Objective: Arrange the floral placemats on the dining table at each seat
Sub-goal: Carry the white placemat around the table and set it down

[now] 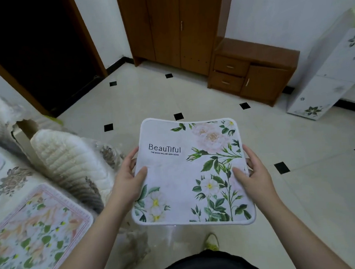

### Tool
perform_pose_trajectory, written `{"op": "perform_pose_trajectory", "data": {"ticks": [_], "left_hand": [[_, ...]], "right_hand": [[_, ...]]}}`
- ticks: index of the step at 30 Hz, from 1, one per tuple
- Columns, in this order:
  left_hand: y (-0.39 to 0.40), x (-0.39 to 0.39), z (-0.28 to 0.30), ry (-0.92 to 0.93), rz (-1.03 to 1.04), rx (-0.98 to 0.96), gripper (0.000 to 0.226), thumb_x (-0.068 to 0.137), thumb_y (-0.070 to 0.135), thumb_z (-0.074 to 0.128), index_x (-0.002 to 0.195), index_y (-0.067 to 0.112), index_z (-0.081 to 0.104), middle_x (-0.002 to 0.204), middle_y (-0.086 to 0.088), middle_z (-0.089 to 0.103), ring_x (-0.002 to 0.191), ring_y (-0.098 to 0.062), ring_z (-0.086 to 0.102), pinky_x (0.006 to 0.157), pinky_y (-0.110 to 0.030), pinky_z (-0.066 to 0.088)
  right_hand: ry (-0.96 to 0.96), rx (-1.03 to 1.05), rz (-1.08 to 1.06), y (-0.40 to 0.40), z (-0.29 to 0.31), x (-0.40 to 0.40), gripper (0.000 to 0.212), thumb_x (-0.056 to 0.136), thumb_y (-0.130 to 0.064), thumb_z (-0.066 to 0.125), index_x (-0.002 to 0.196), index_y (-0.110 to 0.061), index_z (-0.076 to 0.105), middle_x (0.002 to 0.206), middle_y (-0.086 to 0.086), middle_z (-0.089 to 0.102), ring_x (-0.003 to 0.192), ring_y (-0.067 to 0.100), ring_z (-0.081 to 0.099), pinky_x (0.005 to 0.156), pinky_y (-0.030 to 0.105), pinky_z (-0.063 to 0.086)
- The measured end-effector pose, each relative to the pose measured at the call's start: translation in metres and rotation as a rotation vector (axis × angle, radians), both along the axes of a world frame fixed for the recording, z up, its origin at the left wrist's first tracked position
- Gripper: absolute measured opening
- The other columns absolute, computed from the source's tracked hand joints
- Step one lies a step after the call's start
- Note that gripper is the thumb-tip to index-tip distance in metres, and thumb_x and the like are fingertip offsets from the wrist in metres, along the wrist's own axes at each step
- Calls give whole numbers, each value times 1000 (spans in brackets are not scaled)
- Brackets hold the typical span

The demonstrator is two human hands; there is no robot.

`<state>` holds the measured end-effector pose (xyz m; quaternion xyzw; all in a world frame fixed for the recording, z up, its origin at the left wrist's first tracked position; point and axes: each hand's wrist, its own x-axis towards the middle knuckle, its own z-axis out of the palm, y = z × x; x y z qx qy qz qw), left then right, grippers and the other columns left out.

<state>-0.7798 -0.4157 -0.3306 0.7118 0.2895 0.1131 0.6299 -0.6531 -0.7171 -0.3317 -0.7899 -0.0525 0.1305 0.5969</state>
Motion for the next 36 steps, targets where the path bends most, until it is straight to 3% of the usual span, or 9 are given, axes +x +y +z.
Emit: {"op": "perform_pose_trajectory", "data": {"ticks": [9,15,22,28,33,36], "left_hand": [[-16,88,8,-36,55,-39,60,95,4,60,138,44,48,123,-2,69,103,-27,72,89,-56,57],[-2,105,4,-27,159,-117,63,82,20,67,138,44,51,123,-2,70,106,-30,71,92,-59,54],[49,129,-11,-56,232,-163,65,89,8,68,144,35,48,119,-4,71,106,-31,70,92,-59,53],[112,153,-22,-107,325,-245,64,82,18,68,139,42,52,119,-2,71,105,-33,70,92,-60,53],[164,177,-17,-158,368,-274,57,89,11,70,131,47,55,121,-6,70,100,-32,72,82,-48,58],[191,185,-12,-129,374,-232,61,74,33,74,129,52,56,121,-3,70,104,-30,71,89,-56,56]], "right_hand": [[62,35,51,-7,0,112,65,92,-5,63,146,-35,39,114,-6,68,90,5,71,70,19,57],[111,92,109,24,-7,153,65,93,-3,62,143,-39,43,108,-8,72,95,14,72,84,42,58],[131,67,185,89,-15,197,65,92,-4,62,142,-41,44,104,-4,72,91,14,73,80,41,58],[127,9,257,174,-12,245,63,92,-4,62,139,-43,46,107,1,70,92,14,72,79,43,60],[100,-4,310,241,-3,276,63,92,-3,61,139,-43,46,106,-4,71,91,12,72,80,44,59],[90,-9,326,268,-1,289,63,92,-2,60,139,-42,46,105,-4,71,89,10,72,80,41,59]]}}
